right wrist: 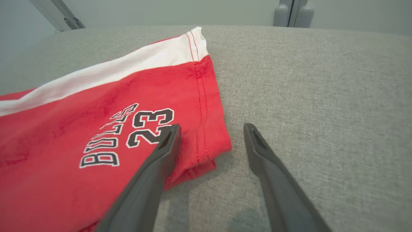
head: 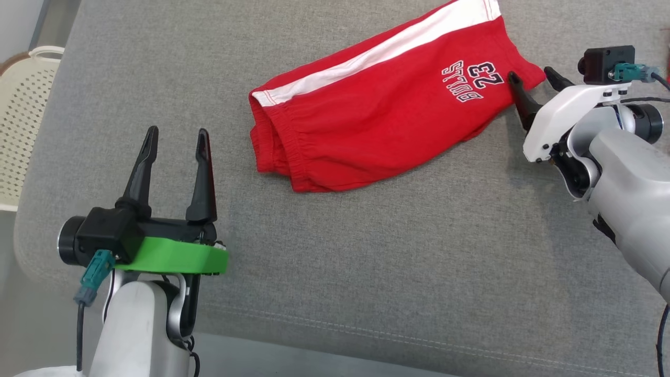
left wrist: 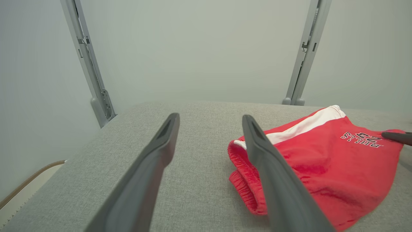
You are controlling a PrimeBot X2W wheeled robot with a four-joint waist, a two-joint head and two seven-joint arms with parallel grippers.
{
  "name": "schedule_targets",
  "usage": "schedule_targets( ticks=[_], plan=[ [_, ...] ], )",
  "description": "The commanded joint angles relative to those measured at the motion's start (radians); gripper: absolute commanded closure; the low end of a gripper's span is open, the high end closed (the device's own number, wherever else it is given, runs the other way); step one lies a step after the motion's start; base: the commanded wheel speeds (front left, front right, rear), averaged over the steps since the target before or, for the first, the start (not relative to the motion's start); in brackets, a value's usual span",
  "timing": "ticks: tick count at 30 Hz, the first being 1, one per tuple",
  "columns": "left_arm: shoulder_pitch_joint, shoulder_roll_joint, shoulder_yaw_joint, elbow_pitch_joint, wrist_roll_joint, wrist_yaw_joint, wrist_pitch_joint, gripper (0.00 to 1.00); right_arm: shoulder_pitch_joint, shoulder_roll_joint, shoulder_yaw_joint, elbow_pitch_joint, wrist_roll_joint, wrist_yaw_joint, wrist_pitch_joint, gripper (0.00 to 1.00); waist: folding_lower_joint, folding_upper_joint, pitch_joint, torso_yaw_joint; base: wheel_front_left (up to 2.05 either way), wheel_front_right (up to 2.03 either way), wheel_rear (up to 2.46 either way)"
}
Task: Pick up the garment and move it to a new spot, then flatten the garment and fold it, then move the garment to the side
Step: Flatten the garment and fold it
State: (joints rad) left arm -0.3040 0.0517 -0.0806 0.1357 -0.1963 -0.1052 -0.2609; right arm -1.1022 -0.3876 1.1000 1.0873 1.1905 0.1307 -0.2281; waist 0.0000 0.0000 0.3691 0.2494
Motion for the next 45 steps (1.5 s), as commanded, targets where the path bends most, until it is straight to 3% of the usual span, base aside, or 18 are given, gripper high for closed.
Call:
schedule_targets(
  ticks=[1,10,11,13,14,27,45],
  plan=[
    [0.004,-0.001,-0.005,-0.005,-0.007,0.009,-0.003,0.0,0.003,0.005,-0.002,0.007,0.017,0.0,0.006,0.0,0.0,0.0,0.012,0.014,0.0,0.0,0.0],
    [0.001,-0.001,-0.03,-0.001,-0.011,0.025,-0.003,0.0,0.019,0.026,0.029,0.026,0.05,0.0,0.062,0.0,0.0,0.0,0.016,0.032,0.0,0.0,0.0],
    [0.002,-0.001,-0.03,0.0,-0.011,0.026,-0.003,0.0,0.02,0.027,0.032,0.026,0.053,0.0,0.071,0.37,0.0,0.0,0.015,0.032,0.0,0.0,0.0],
    [0.005,-0.001,-0.03,0.002,-0.008,0.028,-0.003,0.0,0.021,0.027,0.039,0.021,0.058,0.0,0.074,0.89,0.0,0.0,0.014,0.03,0.0,0.0,0.0],
    [0.005,-0.001,-0.03,0.003,-0.008,0.029,-0.003,0.0,0.021,0.026,0.041,0.018,0.06,0.0,0.07,1.0,0.0,0.0,0.014,0.029,0.0,0.0,0.0],
    [0.037,-0.001,-0.012,0.032,0.01,0.02,-0.003,0.0,0.079,0.009,0.077,-0.082,0.067,0.0,-0.028,1.0,0.0,0.0,-0.065,-0.016,0.0,0.0,0.0],
    [0.142,0.0,0.023,0.06,0.028,0.01,-0.003,0.0,0.292,-0.045,0.121,-0.235,0.143,0.0,-0.021,1.0,0.0,0.0,-0.231,-0.109,0.0,0.0,0.0]
  ],
)
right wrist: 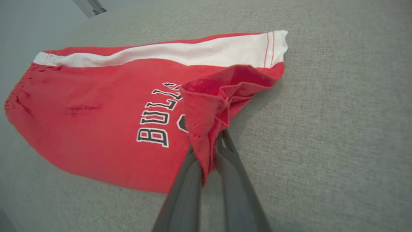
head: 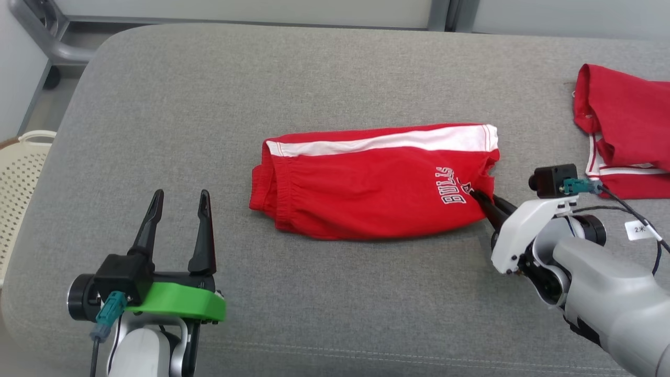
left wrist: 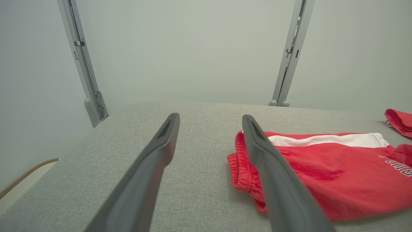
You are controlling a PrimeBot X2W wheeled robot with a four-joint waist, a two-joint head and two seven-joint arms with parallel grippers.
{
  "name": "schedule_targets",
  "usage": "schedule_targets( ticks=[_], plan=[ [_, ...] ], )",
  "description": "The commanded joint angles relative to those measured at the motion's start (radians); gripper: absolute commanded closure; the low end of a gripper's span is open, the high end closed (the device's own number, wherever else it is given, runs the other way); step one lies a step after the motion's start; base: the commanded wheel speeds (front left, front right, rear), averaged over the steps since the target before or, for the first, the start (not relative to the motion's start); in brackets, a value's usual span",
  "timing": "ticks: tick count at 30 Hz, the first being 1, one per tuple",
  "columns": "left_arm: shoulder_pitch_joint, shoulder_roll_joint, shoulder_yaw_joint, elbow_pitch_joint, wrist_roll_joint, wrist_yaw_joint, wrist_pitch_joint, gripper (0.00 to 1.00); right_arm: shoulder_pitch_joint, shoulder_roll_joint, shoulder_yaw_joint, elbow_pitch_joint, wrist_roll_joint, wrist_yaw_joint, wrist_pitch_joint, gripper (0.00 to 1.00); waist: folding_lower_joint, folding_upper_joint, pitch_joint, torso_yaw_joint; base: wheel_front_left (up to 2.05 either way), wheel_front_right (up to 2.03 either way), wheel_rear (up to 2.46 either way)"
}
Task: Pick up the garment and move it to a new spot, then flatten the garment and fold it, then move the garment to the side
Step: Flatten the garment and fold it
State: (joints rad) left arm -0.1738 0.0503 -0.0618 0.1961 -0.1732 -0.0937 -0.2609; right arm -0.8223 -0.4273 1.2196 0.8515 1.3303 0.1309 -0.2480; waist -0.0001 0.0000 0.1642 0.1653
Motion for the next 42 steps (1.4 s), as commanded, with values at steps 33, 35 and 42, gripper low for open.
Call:
schedule_targets(
  ticks=[33,35,42],
  plan=[
    [0.119,0.001,0.063,-0.029,0.025,0.0,-0.003,0.0,0.227,-0.002,-0.327,-0.072,-0.268,0.0,-0.018,0.0,0.0001,0.0,-0.108,-0.145,0.0,0.0,0.0],
    [0.132,0.001,0.071,-0.034,0.029,-0.002,-0.003,0.0,0.257,0.004,-0.412,-0.103,-0.344,0.0,-0.018,0.0,0.0001,0.0,-0.114,-0.156,0.0,0.0,0.0],
    [0.171,0.001,0.095,-0.054,0.047,-0.008,-0.003,0.0,0.421,0.046,-0.691,-0.269,-0.602,0.0,-0.019,0.0,0.0001,0.0,-0.142,-0.183,0.0,0.0,0.0]
  ],
)
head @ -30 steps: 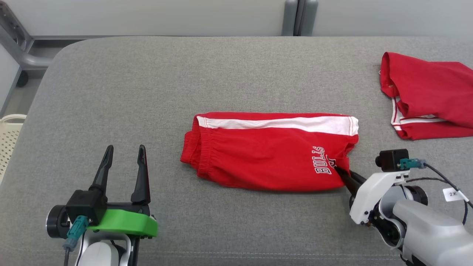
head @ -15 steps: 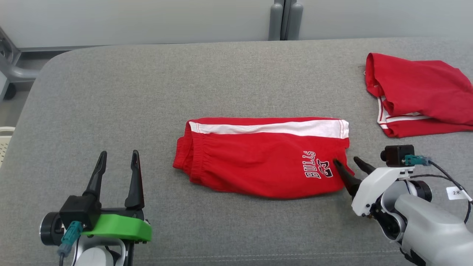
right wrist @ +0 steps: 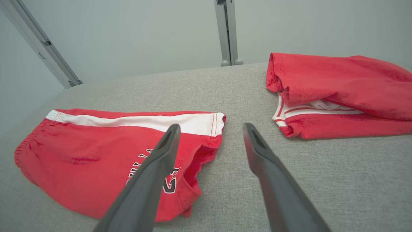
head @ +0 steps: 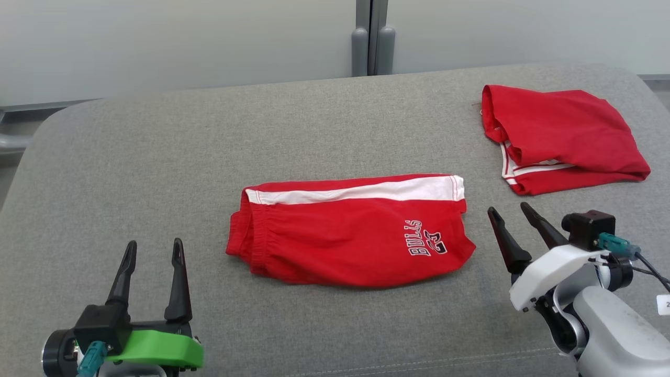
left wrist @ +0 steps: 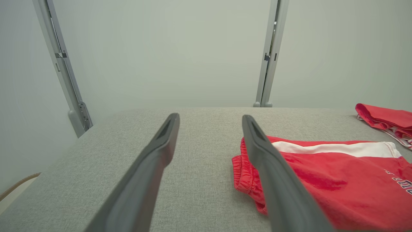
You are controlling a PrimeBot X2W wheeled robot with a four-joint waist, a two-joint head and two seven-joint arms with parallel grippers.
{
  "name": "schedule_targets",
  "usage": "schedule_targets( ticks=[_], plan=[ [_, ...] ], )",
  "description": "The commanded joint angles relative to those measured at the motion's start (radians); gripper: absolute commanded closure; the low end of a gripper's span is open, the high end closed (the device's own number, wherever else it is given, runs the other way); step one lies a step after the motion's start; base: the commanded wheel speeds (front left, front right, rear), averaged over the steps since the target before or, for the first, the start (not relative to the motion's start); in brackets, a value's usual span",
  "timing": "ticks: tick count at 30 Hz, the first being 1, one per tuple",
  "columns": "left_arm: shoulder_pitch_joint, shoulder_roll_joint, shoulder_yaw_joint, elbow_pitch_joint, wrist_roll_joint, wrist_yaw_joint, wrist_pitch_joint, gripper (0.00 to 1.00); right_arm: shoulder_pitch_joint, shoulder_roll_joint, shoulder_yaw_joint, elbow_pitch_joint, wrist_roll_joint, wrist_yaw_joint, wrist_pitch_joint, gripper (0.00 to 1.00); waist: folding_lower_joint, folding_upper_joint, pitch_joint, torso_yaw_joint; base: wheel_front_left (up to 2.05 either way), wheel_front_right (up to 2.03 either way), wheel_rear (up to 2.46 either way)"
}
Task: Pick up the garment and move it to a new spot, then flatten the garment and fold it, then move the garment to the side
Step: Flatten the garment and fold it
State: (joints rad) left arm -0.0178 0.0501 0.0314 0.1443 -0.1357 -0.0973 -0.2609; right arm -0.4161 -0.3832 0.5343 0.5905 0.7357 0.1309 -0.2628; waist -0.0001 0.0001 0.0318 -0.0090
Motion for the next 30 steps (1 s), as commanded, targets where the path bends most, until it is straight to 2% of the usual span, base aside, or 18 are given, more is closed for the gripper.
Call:
schedule_targets(
  ticks=[1,6,15,22,30],
  plan=[
    [0.021,0.001,0.005,-0.004,0.011,-0.004,-0.003,0.0,0.039,0.012,-0.04,-0.035,-0.039,0.0,-0.004,0.0,0.0001,-0.0001,-0.014,-0.012,0.0,0.0,0.0],
    [0.055,0.003,0.027,-0.013,0.027,0.007,-0.003,0.0,0.149,0.047,-0.16,-0.148,-0.183,0.0,-0.004,0.0,0.0001,-0.0001,-0.028,-0.027,0.0,0.0,0.0],
    [0.112,0.006,0.068,-0.03,0.043,0.029,-0.003,0.0,0.265,0.102,-0.312,-0.276,-0.289,0.0,-0.004,0.0,0.0001,-0.0001,-0.048,-0.048,0.0,0.0,0.0],
    [0.146,0.025,0.073,-0.025,0.07,0.035,-0.003,0.0,0.322,0.11,-0.352,-0.319,-0.327,0.0,-0.004,0.0,0.0001,-0.0001,-0.06,-0.064,0.0,0.0,0.0],
    [0.162,0.042,0.074,-0.023,0.086,0.039,-0.003,0.0,0.327,0.104,-0.317,-0.299,-0.333,0.0,0.008,0.0,0.0001,-0.0001,-0.068,-0.069,0.0,0.0,0.0]
  ],
)
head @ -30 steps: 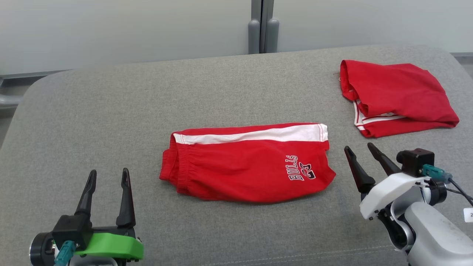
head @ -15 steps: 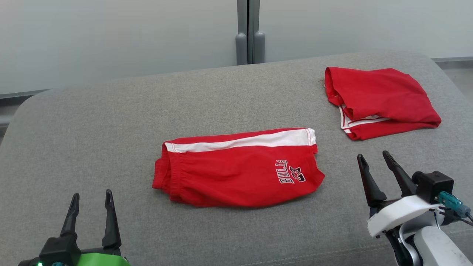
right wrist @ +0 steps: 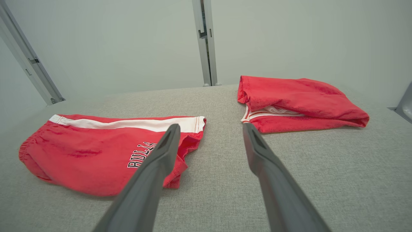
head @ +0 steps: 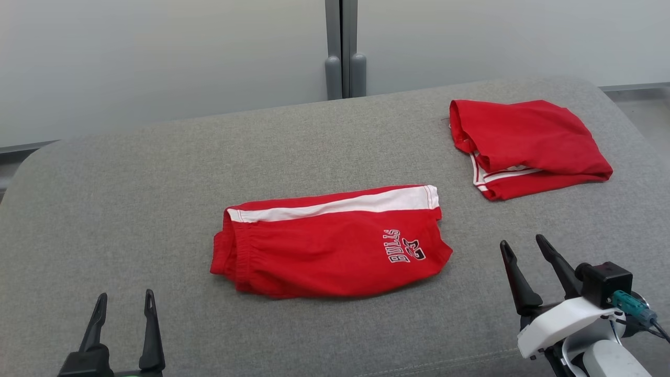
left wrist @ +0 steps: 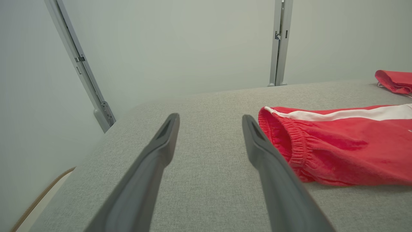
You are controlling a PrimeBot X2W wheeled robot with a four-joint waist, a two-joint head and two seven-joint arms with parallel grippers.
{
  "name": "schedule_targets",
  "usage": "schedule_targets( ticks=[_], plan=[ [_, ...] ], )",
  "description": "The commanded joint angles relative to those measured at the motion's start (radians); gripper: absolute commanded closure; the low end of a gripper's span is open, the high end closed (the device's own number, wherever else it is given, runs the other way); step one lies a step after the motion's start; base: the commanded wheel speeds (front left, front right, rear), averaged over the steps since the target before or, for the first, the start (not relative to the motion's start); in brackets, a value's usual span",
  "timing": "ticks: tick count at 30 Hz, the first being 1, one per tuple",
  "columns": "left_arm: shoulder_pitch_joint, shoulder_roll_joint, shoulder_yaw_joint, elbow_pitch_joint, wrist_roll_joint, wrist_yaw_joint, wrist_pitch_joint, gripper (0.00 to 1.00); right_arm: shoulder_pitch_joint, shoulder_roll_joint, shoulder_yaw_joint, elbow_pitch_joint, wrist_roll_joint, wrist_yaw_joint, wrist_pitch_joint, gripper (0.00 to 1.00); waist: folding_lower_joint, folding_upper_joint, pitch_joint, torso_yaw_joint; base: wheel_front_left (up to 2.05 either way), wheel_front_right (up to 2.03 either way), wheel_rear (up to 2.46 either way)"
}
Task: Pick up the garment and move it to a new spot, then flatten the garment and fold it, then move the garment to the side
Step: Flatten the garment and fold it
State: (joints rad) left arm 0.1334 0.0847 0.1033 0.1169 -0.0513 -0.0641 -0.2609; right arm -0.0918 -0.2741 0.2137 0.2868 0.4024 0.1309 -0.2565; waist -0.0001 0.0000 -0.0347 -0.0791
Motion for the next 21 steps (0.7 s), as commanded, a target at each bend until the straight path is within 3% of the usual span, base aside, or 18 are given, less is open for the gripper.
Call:
schedule_targets(
  ticks=[1,21],
  plan=[
    [0.013,0.009,0.002,0.007,0.003,0.006,-0.003,0.0,-0.001,-0.004,0.007,0.009,0.002,0.0,0.006,0.0,0.0001,0.0,-0.002,0.001,0.0,0.0,0.0],
    [0.018,0.014,0.004,0.022,-0.016,0.02,-0.003,0.0,-0.006,0.001,-0.003,0.017,-0.012,0.0,0.001,0.0,0.0001,0.0,0.003,0.009,0.0,0.0,0.0]
  ],
)
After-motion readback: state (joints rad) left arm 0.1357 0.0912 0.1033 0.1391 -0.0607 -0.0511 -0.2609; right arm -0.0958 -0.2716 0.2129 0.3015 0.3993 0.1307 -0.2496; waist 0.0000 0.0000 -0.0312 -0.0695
